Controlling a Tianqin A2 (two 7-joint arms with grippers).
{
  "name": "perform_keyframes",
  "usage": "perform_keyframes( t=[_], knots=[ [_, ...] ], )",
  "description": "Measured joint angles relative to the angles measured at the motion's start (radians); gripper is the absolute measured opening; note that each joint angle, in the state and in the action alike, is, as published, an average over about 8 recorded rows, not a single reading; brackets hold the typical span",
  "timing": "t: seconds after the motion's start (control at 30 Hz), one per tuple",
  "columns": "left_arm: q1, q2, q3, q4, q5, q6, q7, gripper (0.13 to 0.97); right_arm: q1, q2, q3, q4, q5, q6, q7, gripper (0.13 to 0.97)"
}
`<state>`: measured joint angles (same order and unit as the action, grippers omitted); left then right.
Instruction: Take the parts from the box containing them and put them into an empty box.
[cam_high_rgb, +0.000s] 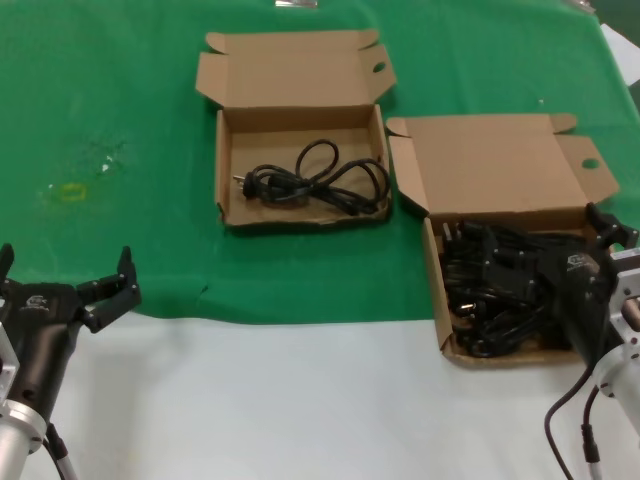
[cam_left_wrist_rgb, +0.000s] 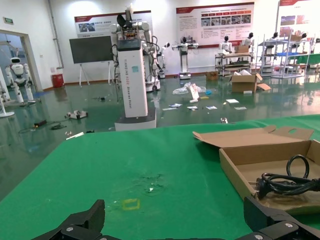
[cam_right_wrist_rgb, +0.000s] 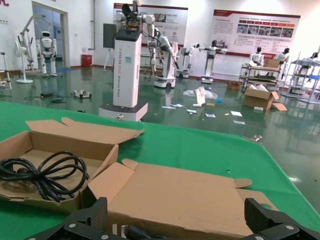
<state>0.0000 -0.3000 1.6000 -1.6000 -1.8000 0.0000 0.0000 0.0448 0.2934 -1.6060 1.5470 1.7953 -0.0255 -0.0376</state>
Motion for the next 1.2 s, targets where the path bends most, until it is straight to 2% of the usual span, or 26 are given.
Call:
perform_keyframes(
  t=[1.2],
  knots=[
    [0.000, 0.000, 0.000, 0.000, 0.000, 0.000, 0.000, 0.966, 0.000, 0.000, 0.000, 0.000, 0.000, 0.000, 0.000, 0.966]
  ],
)
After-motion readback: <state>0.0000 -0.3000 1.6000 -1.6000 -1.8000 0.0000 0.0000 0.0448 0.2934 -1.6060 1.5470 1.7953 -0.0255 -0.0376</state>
